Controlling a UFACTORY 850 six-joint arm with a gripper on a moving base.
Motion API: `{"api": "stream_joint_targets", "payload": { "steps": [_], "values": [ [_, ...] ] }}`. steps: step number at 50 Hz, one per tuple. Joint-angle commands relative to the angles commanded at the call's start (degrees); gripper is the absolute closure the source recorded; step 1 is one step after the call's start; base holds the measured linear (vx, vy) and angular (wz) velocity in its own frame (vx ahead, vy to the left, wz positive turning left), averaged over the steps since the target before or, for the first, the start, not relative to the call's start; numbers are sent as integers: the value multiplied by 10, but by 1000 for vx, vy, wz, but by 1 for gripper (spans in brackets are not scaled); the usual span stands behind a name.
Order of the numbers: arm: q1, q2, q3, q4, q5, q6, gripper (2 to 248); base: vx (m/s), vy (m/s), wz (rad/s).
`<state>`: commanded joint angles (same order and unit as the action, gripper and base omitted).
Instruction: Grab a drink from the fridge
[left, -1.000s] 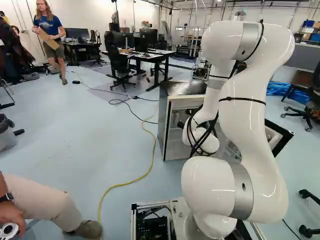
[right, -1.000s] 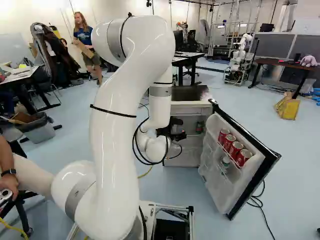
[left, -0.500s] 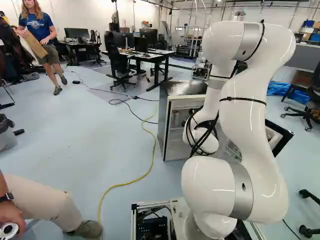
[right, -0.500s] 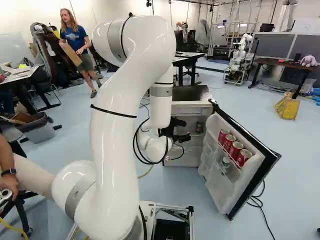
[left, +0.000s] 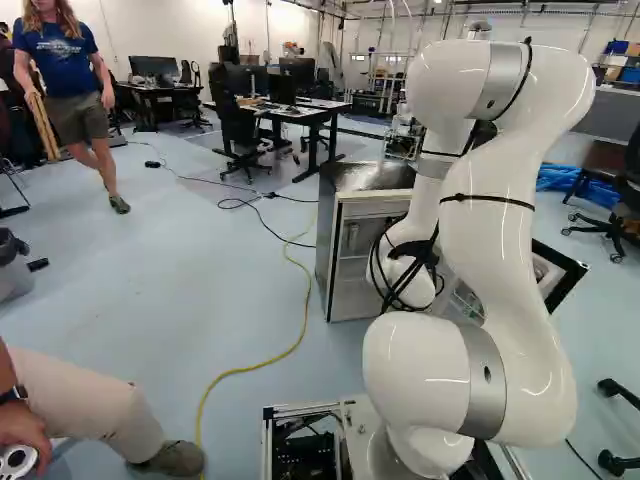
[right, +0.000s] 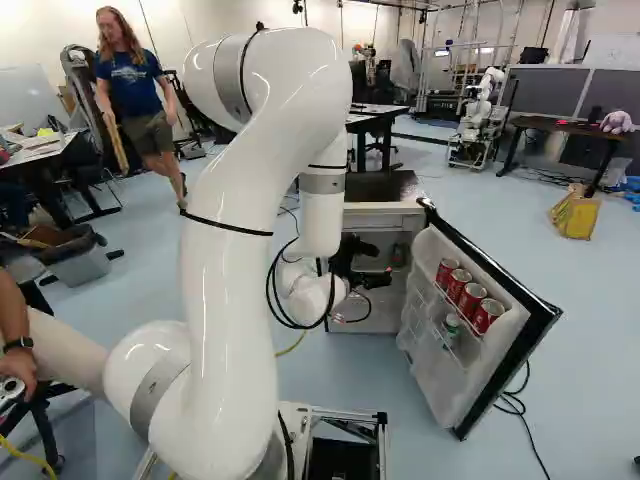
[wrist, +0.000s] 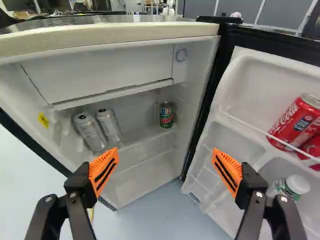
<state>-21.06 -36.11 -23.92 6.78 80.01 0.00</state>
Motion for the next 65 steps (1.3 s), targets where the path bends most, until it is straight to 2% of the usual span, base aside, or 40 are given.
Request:
{"api": "stream_joint_targets", "payload": {
  "steps": [39, 65],
  "values": [
    [-1, 78, 34, 130, -1, 0, 3, 0, 0, 0],
    [0, 128, 46, 211, -34, 0, 3, 0, 0, 0]
  ]
}}
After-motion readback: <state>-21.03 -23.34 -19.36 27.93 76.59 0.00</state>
